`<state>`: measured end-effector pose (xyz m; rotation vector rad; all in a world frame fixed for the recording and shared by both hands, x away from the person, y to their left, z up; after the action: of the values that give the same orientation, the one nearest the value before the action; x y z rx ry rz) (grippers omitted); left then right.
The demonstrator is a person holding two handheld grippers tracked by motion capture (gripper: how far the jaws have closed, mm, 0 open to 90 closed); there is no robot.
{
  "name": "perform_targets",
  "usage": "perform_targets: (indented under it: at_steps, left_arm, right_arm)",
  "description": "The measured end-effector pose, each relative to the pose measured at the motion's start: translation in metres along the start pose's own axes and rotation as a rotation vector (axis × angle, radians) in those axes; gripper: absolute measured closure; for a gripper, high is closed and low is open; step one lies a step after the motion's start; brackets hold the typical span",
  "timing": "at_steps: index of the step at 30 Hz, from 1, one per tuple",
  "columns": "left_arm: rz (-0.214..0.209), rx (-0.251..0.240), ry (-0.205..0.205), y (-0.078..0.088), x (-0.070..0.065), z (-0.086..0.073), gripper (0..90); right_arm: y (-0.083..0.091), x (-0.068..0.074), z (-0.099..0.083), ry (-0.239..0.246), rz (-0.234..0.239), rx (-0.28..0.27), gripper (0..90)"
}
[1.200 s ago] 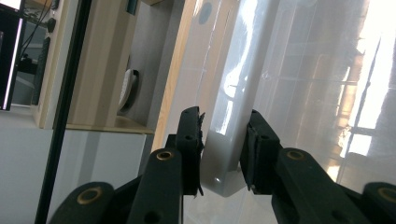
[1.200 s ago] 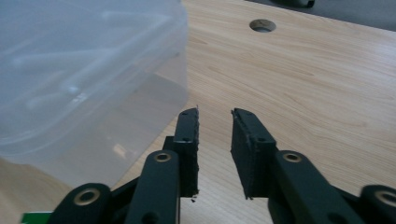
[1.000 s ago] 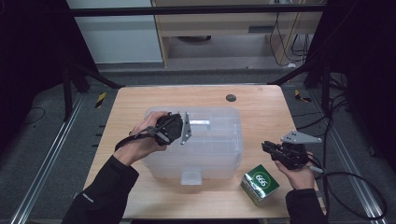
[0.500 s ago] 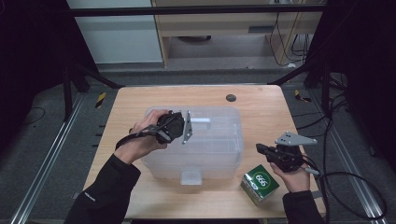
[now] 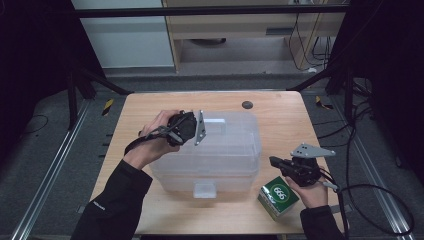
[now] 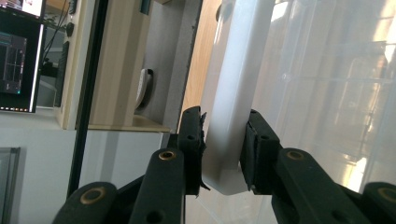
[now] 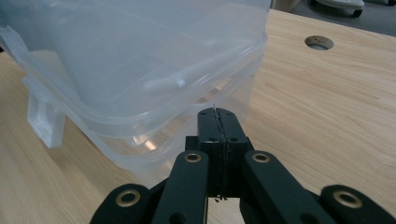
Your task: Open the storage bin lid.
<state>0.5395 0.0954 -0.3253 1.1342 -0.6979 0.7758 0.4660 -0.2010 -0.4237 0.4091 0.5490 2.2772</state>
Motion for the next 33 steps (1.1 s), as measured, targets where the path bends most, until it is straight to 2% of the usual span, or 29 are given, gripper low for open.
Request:
perform_targets:
  at_steps: [6,10,13,28,33]
  left_arm:
    - [-0.001,-0.004,0.032,-0.005,0.010,0.000,70.5]
    - [-0.002,0.002,0.035,-0.007,0.014,0.000,70.3]
    - [-0.005,-0.004,0.060,-0.011,0.019,0.000,70.1]
    - [-0.011,-0.005,0.112,-0.020,0.032,0.000,69.2]
    - [-0.017,-0.008,0.129,-0.021,0.032,0.000,69.0]
  right_arm:
    - [-0.002,0.004,-0.002,-0.007,0.028,-0.001,90.0]
    - [-0.006,0.005,-0.004,-0.001,0.033,0.008,90.0]
    - [-0.007,0.006,-0.004,-0.004,0.041,0.006,90.0]
    - [-0.014,0.018,-0.001,0.019,0.083,-0.005,90.0]
    - [-0.019,0.025,0.003,0.028,0.095,-0.031,90.0]
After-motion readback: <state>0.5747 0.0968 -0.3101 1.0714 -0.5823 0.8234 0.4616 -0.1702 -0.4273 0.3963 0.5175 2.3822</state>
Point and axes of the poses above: each handheld gripper's, and its own axes: y roughly backward along the jaws, z roughly out of its top, x roughly to its left, the point moved 5 cm from there along -y, roughly forward along the jaws, and after that the axes turned 5 degrees about z, right-handed, at the moved point
